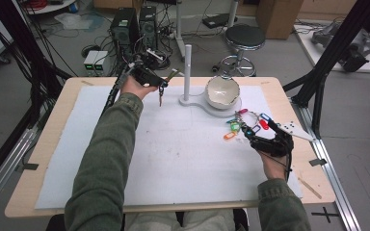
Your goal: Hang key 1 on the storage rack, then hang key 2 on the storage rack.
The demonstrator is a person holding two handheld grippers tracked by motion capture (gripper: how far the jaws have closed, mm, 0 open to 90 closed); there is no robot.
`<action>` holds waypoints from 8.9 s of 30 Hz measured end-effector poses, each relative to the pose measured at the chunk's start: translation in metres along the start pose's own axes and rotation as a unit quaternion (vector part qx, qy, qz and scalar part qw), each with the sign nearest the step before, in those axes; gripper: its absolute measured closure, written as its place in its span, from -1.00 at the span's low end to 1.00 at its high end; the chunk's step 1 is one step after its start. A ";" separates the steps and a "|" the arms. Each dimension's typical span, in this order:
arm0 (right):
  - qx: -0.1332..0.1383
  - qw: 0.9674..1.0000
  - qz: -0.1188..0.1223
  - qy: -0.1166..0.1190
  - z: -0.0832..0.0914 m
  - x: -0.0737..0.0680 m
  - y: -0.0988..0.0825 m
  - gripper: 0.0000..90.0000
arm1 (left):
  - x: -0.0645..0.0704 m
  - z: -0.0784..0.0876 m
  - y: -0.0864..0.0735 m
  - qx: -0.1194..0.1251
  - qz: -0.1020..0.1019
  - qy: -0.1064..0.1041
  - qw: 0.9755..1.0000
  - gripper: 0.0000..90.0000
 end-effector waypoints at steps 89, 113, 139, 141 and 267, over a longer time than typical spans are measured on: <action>-0.004 1.000 0.002 0.000 -0.001 -0.001 -0.001 -0.97 | 0.010 0.084 -0.063 0.084 0.034 0.052 0.995 -0.96; -0.003 1.000 0.007 -0.001 -0.001 -0.002 -0.002 -0.97 | 0.016 0.102 -0.113 0.109 0.041 0.072 0.991 -0.96; -0.006 1.000 0.010 0.000 0.000 -0.002 -0.003 -0.97 | 0.015 0.124 -0.177 0.157 0.080 0.086 0.980 -0.96; -0.008 1.000 0.008 0.001 0.000 -0.003 -0.003 -0.97 | 0.016 0.125 -0.181 0.160 0.080 0.088 0.980 -0.96; -0.288 0.940 0.182 -0.011 -0.113 -0.010 -0.041 -0.60 | 0.018 0.143 -0.263 0.221 0.099 0.149 0.959 -0.96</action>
Point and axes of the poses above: each handheld gripper's, and its own axes: z roughly backward along the jaws, y roughly out of its top, x roughly to its right, the point moved 7 cm from there along -z, roughly forward along the jaws, and after that the axes turned 14 degrees about -y, right-handed, at the moved point
